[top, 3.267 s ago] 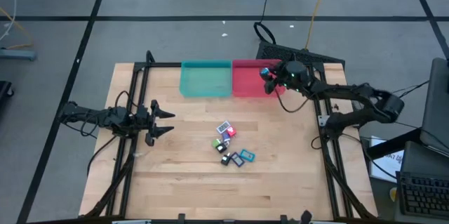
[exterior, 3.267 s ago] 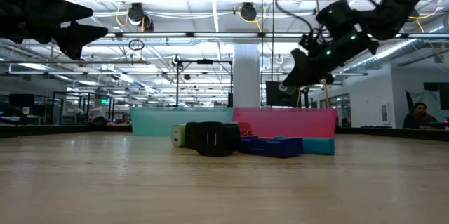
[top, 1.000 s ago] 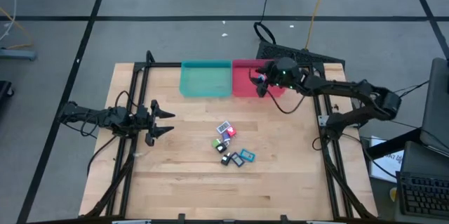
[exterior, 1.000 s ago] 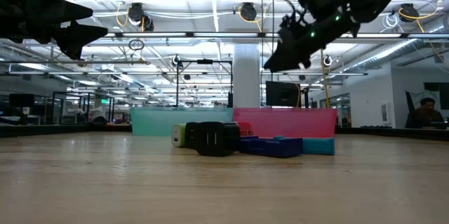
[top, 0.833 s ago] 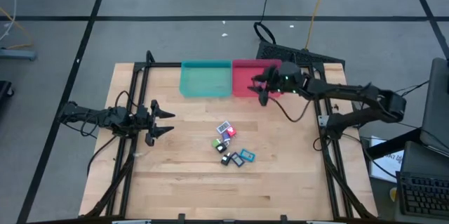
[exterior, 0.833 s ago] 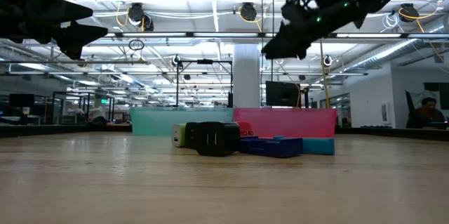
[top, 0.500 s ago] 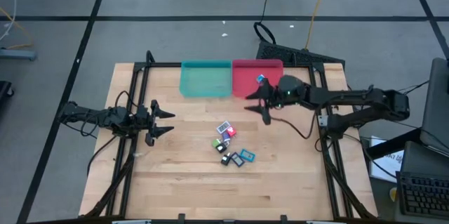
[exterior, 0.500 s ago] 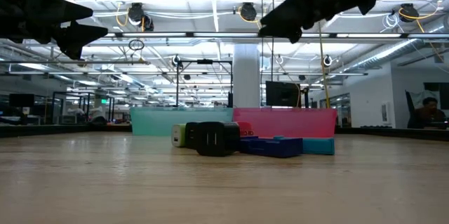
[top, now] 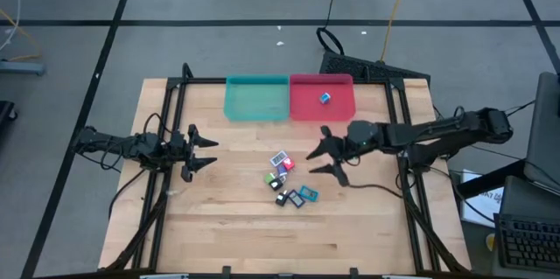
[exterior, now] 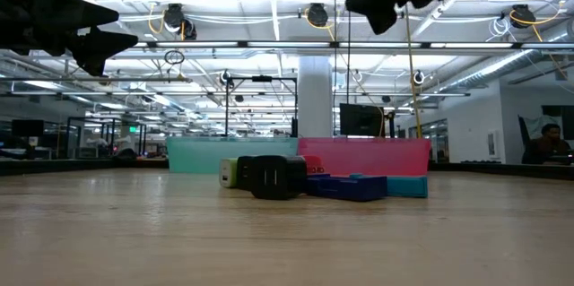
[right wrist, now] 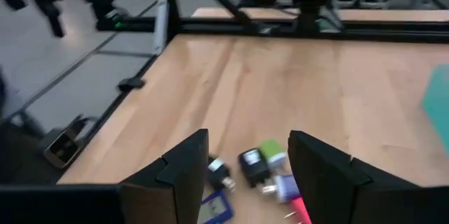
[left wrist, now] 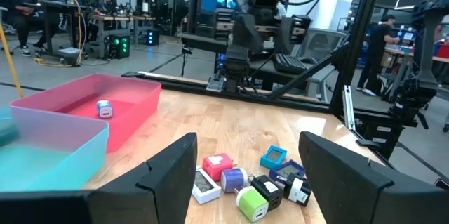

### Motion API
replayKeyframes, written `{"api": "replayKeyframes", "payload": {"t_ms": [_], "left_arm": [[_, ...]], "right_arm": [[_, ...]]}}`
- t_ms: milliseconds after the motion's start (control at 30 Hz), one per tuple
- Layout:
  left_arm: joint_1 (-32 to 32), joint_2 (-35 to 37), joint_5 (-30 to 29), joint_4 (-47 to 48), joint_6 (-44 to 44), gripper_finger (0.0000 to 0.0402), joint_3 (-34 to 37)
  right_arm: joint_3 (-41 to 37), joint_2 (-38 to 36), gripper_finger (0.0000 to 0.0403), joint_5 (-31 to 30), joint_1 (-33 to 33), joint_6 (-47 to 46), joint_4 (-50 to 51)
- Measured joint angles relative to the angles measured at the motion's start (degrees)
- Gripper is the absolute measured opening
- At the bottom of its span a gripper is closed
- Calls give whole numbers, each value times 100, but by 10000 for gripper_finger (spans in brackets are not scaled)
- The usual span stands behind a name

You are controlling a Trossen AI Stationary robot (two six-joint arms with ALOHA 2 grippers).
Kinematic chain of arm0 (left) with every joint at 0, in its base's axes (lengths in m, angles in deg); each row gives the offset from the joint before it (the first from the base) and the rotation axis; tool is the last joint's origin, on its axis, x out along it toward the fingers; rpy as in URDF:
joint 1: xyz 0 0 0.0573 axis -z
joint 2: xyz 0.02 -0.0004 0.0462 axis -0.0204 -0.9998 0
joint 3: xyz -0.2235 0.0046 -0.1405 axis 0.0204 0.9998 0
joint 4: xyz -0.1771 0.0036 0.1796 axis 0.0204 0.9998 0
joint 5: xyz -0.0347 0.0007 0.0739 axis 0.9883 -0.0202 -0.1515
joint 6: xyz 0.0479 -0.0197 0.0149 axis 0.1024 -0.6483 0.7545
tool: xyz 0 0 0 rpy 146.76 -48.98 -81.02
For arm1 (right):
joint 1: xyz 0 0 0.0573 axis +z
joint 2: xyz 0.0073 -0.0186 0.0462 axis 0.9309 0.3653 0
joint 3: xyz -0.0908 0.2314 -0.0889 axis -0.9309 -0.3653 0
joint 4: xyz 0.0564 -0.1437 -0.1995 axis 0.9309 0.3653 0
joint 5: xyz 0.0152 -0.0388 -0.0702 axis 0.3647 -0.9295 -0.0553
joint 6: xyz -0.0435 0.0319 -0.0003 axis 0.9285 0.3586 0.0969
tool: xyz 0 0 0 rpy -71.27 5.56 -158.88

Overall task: Sort charging adapters and watches
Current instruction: Put the blue watch in the blue bin

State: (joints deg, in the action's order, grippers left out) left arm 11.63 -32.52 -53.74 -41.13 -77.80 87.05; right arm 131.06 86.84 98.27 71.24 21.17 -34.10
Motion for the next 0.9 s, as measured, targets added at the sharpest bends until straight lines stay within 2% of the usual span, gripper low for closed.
{"api": "replayKeyframes", "payload": {"t_ms": [267,433,600,900], "left_arm": [[-1,0,0,2,0,253,0],[0,0,0,2,0,253,0],[0,0,0,2,-1,253,0],[-1,0,0,2,0,253,0]], "right_arm": [[-4,-722,181,-9,84,-334,1405],[-205,-1107,182,-6,166,-496,1686],[-905,-1619,179,-10,213,-668,1137],[-2535,-2667,175,-19,211,-1338,-693]]}}
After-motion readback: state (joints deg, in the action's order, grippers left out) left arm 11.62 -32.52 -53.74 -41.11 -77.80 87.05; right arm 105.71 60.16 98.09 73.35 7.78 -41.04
